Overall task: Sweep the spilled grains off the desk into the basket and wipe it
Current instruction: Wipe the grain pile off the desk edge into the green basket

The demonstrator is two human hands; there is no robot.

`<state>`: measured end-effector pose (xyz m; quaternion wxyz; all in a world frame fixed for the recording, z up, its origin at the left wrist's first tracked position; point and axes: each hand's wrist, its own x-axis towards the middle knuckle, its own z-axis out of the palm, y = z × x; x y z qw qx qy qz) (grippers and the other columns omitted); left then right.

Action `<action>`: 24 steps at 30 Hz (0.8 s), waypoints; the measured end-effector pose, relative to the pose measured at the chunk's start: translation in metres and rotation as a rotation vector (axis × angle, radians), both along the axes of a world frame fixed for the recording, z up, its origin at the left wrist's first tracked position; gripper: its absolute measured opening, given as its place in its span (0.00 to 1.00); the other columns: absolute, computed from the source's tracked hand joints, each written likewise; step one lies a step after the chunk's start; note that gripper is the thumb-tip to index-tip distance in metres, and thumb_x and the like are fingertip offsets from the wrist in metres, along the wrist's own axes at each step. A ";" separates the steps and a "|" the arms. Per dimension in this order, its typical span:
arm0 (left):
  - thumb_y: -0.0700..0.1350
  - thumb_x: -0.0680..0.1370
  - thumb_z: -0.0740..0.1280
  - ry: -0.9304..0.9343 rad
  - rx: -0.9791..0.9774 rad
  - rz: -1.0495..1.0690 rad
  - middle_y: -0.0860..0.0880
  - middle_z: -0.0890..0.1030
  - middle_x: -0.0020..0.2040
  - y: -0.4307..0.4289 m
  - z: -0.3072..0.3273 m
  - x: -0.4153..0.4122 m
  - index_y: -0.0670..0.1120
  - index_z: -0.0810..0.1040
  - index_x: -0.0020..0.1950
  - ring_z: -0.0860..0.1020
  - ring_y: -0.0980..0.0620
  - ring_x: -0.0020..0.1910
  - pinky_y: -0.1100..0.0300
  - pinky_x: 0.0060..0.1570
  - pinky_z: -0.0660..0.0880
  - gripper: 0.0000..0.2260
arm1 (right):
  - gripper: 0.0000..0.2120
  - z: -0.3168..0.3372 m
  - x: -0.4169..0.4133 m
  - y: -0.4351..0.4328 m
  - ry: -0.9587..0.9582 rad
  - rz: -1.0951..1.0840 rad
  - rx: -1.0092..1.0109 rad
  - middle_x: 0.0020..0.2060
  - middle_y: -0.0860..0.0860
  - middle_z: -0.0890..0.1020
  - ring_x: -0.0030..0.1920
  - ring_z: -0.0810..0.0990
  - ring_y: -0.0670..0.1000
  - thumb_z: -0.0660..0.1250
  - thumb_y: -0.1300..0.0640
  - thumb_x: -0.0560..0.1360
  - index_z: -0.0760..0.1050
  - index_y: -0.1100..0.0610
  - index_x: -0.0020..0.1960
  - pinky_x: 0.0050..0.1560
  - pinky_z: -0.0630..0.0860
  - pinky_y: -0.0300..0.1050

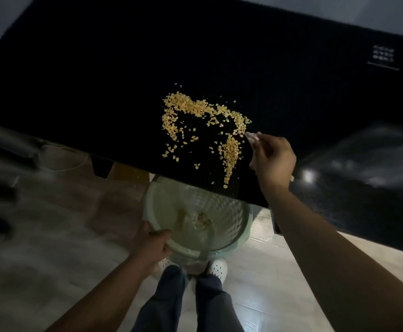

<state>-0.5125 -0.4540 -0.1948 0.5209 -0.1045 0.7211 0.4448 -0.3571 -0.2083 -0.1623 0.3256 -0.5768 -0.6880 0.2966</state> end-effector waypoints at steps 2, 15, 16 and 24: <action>0.31 0.75 0.66 -0.020 0.020 -0.002 0.40 0.77 0.59 0.002 0.002 -0.002 0.42 0.71 0.62 0.78 0.39 0.55 0.44 0.48 0.79 0.17 | 0.10 0.002 -0.002 -0.015 0.003 0.080 0.015 0.47 0.50 0.80 0.46 0.77 0.44 0.69 0.59 0.75 0.81 0.57 0.56 0.48 0.72 0.32; 0.32 0.76 0.65 -0.037 0.048 -0.040 0.41 0.76 0.61 -0.002 0.024 -0.025 0.43 0.70 0.65 0.77 0.41 0.55 0.53 0.40 0.78 0.18 | 0.09 0.020 -0.018 -0.131 0.003 0.366 -0.091 0.42 0.46 0.78 0.42 0.77 0.42 0.71 0.61 0.73 0.83 0.53 0.53 0.43 0.74 0.34; 0.32 0.76 0.65 -0.036 0.049 -0.037 0.41 0.77 0.60 -0.003 0.025 -0.028 0.42 0.71 0.64 0.77 0.41 0.55 0.52 0.42 0.78 0.18 | 0.09 0.026 -0.018 -0.132 0.012 0.323 -0.088 0.42 0.46 0.78 0.43 0.77 0.41 0.71 0.62 0.73 0.83 0.53 0.52 0.43 0.72 0.30; 0.33 0.75 0.67 -0.012 0.043 -0.095 0.43 0.78 0.58 0.004 0.021 -0.038 0.44 0.72 0.61 0.78 0.42 0.54 0.48 0.47 0.79 0.16 | 0.08 0.056 -0.006 -0.058 0.048 0.016 0.038 0.44 0.49 0.81 0.43 0.77 0.38 0.71 0.60 0.74 0.82 0.57 0.53 0.43 0.71 0.27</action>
